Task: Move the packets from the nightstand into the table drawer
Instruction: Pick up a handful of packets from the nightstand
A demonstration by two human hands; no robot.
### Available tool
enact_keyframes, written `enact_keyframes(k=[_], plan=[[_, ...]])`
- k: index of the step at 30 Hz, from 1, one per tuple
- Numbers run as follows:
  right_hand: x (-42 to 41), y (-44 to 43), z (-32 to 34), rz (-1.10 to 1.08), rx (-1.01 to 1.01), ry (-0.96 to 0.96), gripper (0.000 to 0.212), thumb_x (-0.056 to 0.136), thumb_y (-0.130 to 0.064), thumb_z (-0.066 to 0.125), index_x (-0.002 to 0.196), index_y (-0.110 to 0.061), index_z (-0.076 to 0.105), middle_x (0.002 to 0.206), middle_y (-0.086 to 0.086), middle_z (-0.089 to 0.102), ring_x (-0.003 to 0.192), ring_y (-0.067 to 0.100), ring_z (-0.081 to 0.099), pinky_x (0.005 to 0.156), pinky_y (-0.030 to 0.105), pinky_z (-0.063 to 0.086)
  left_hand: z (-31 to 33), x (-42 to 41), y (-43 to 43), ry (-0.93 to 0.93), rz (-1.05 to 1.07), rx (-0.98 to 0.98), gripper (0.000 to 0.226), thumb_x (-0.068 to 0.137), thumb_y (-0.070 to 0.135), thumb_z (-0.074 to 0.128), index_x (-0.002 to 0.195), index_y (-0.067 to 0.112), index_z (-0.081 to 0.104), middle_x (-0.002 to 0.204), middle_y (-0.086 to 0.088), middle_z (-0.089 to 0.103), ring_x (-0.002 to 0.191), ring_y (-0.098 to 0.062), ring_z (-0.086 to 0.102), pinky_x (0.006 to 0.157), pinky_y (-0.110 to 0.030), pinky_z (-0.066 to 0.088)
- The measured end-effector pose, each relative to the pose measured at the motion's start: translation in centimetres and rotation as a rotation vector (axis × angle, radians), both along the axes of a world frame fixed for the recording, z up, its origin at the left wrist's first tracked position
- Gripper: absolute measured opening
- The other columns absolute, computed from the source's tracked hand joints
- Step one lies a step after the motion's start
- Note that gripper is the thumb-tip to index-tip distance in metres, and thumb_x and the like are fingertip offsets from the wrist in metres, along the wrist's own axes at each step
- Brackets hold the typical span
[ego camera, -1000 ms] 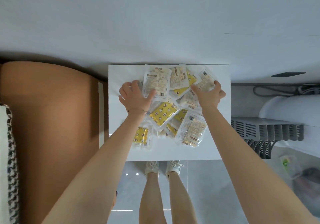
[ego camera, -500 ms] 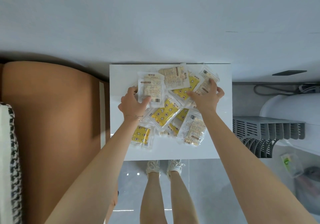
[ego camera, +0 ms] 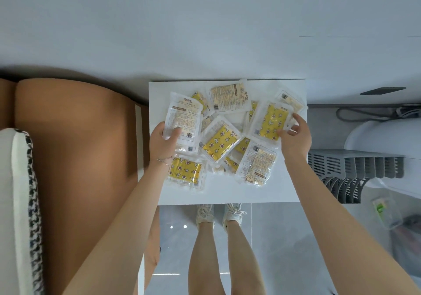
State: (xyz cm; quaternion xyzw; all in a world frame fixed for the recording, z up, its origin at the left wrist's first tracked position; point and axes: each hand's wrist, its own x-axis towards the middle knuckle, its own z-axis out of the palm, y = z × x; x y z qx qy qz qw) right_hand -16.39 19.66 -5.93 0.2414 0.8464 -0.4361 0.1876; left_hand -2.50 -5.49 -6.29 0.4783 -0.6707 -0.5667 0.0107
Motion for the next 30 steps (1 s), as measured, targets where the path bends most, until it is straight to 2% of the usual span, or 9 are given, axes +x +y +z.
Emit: enact_keyframes(k=[2, 4, 9, 13, 16, 19, 24, 28, 30], plan=[[0.5, 0.5, 0.2, -0.007, 0.026, 0.021, 0.049, 0.088, -0.005, 0.063, 0.131, -0.026, 0.05, 0.108, -0.001, 0.063, 0.076, -0.001, 0.056, 0.055, 0.01, 0.038, 0.3, 0.7, -0.1, 0.03, 0.071, 0.056, 0.017, 0.087, 0.006, 0.062, 0.103, 0.005, 0.06, 0.092, 0.005, 0.063, 0.085, -0.005, 0.061, 0.065, -0.007, 0.05], [1.0, 0.6, 0.4, -0.045, 0.012, 0.028, 0.045, 0.089, -0.006, 0.062, 0.128, -0.024, 0.049, 0.106, 0.0, 0.062, 0.076, -0.002, 0.056, 0.055, 0.011, 0.038, 0.5, 1.6, -0.2, 0.049, 0.122, 0.138, 0.019, 0.087, 0.006, 0.063, 0.105, 0.007, 0.059, 0.097, 0.003, 0.064, 0.09, -0.008, 0.063, 0.071, -0.014, 0.054], [1.7, 0.4, 1.4, -0.216, -0.214, 0.005, 0.048, 0.088, 0.0, 0.061, 0.121, -0.02, 0.032, 0.108, -0.001, 0.056, 0.085, 0.007, 0.064, 0.061, 0.016, 0.049, 0.6, 3.1, 0.2, 0.039, 0.159, 0.283, 0.021, 0.087, 0.005, 0.063, 0.106, 0.012, 0.059, 0.105, -0.002, 0.066, 0.1, -0.019, 0.065, 0.088, -0.034, 0.053], [2.1, 0.3, 2.9, -0.23, -0.387, -0.07, 0.054, 0.089, 0.004, 0.058, 0.136, -0.015, 0.037, 0.104, -0.001, 0.061, 0.091, 0.014, 0.066, 0.078, 0.031, 0.057, 1.5, 3.8, 0.6, 0.071, 0.22, 0.338, 0.029, 0.086, 0.004, 0.063, 0.114, 0.008, 0.056, 0.109, -0.003, 0.066, 0.102, -0.019, 0.064, 0.084, -0.03, 0.055], [3.3, -0.1, 4.4, -0.173, -0.618, -0.213, 0.044, 0.091, 0.009, 0.048, 0.131, -0.011, 0.05, 0.106, 0.007, 0.066, 0.093, 0.021, 0.068, 0.076, 0.033, 0.06, 2.3, 4.5, 0.4, 0.117, 0.28, 0.386, 0.028, 0.086, 0.003, 0.063, 0.112, 0.01, 0.056, 0.109, -0.004, 0.066, 0.101, -0.019, 0.065, 0.082, -0.029, 0.057], [5.5, -1.1, 6.0, -0.14, -0.764, -0.342, 0.043, 0.092, 0.009, 0.046, 0.13, -0.011, 0.049, 0.111, 0.011, 0.066, 0.092, 0.022, 0.07, 0.08, 0.038, 0.059, 3.4, 5.3, 0.5, 0.132, 0.307, 0.442, 0.023, 0.086, 0.002, 0.063, 0.105, 0.016, 0.059, 0.107, -0.003, 0.068, 0.099, -0.018, 0.067, 0.083, -0.03, 0.056], [9.0, -3.1, 8.5, -0.089, -0.798, -0.445, 0.045, 0.09, 0.009, 0.05, 0.132, -0.007, 0.048, 0.106, 0.012, 0.068, 0.085, 0.021, 0.072, 0.066, 0.032, 0.059, 5.9, 7.7, 0.7, 0.133, 0.306, 0.488, 0.025, 0.085, 0.0, 0.062, 0.107, 0.012, 0.059, 0.102, -0.002, 0.07, 0.091, -0.015, 0.07, 0.071, -0.025, 0.057], [11.0, -4.3, 11.0, 0.011, -0.772, -0.496, 0.049, 0.088, 0.01, 0.054, 0.132, -0.008, 0.045, 0.104, 0.01, 0.071, 0.085, 0.022, 0.072, 0.063, 0.031, 0.058, 8.3, 10.8, 0.9, 0.089, 0.386, 0.496, 0.035, 0.086, 0.002, 0.063, 0.119, 0.006, 0.055, 0.115, -0.01, 0.066, 0.104, -0.027, 0.065, 0.084, -0.038, 0.056], [11.7, -4.7, 12.1, 0.101, -0.742, -0.492, 0.052, 0.087, 0.011, 0.056, 0.132, -0.012, 0.043, 0.106, 0.008, 0.072, 0.089, 0.024, 0.072, 0.065, 0.033, 0.058, 9.5, 12.4, 1.5, 0.101, 0.438, 0.49, 0.031, 0.087, 0.002, 0.061, 0.117, 0.007, 0.055, 0.114, -0.009, 0.067, 0.104, -0.024, 0.066, 0.082, -0.035, 0.057]])
